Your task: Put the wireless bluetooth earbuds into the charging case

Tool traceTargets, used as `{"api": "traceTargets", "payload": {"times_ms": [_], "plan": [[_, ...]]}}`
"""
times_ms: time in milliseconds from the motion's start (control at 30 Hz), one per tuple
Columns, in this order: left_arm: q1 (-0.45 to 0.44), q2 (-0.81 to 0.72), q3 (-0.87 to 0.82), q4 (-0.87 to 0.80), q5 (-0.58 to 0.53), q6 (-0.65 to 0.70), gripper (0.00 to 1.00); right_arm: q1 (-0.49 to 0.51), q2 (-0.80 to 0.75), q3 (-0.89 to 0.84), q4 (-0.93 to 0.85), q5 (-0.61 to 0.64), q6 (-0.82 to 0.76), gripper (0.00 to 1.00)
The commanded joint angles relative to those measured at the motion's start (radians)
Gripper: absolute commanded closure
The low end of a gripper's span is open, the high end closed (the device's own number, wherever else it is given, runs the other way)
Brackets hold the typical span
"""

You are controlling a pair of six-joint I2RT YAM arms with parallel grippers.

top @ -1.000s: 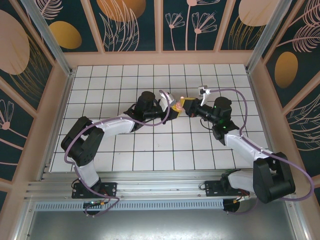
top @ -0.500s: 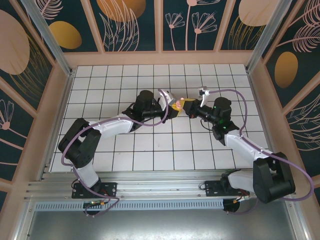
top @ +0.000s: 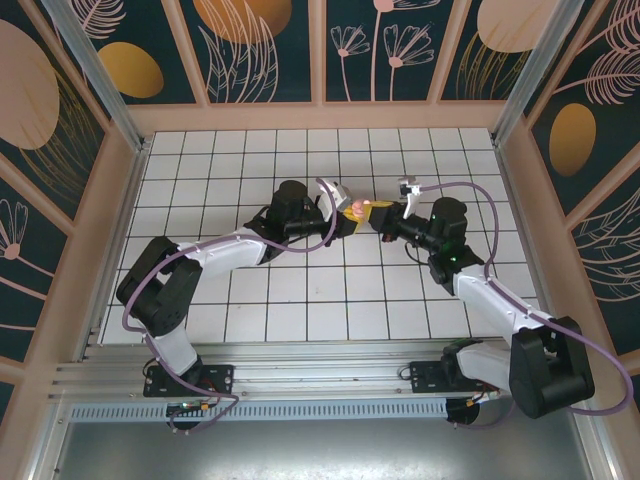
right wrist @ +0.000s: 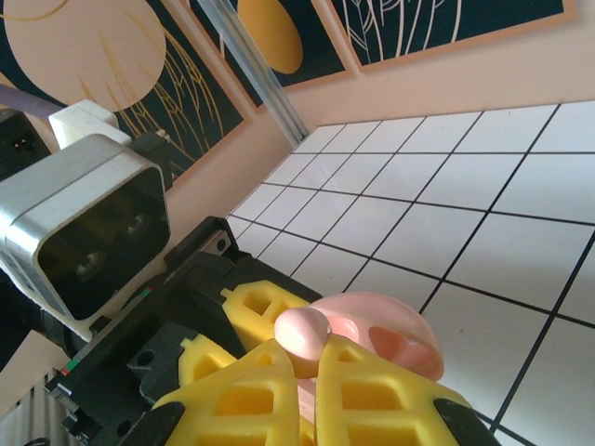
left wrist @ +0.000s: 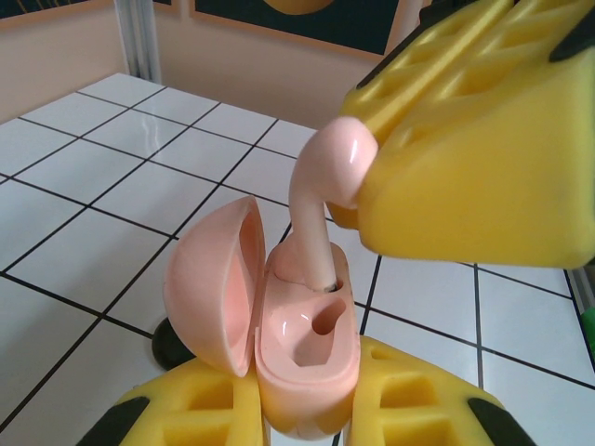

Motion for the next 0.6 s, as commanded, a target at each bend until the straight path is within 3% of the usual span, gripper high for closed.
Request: {"api": "traceTargets", "payload": {"times_ms": [0,567], "plan": [[-0.007,-0.032,0.003,0.027,0.015,0.022,0.95,-0.007,-0.007,-0.006,-0.010,-0.029,-0.031,0.91],[-0.007,-0.031,0.011,0.019,0.027,0.040,0.95,-0.007,-0.004,0.040,-0.152,0.004,-0.115,0.91]]}}
